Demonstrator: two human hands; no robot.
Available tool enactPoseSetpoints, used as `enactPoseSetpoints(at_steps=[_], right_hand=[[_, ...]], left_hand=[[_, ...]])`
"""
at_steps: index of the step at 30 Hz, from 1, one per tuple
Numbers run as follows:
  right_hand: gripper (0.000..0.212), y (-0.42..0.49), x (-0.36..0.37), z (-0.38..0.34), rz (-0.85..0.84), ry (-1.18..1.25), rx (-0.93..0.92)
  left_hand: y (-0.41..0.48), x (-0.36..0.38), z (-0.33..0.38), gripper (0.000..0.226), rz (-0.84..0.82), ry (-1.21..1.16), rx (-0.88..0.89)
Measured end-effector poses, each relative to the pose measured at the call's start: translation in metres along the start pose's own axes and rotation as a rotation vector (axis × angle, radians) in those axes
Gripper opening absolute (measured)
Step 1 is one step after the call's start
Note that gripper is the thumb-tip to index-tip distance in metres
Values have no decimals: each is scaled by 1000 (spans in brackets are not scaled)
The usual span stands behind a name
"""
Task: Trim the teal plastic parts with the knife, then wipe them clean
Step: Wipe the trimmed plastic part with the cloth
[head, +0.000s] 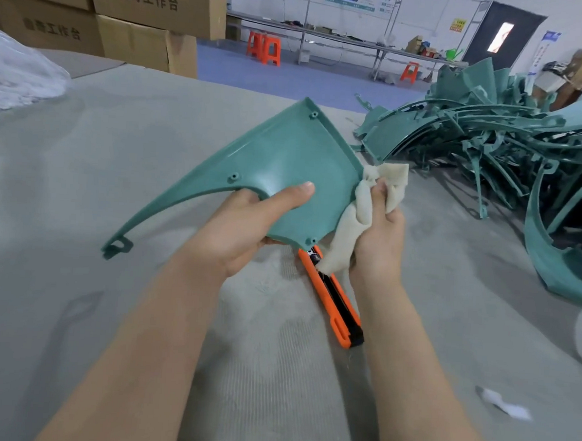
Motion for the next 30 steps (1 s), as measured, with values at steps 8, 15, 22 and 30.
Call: enactPoseSetpoints(at_steps=[8,15,22,30], right_hand=[[10,-8,19,4,-210,262,209],[42,2,-4,1,-97,-95,-47],[45,15,-31,2,189,130,167],[19,-2,10,-2,-388,-502,-161]], left_hand=[[3,-14,-1,8,147,-49,-10],[1,-16,1,12,16,13,-62],[0,-22,1,11,108,66,-114],[-5,-17,1,43,56,125,-162]])
Point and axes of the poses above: each hand's wrist, its own y-axis towards the middle knuckle, its own x-axis out of the palm, z = x × y, the point moved 4 cm from there along y, towards the middle knuckle, and after that the axes turned 2 degrees about -z, right-handed, at the moved point
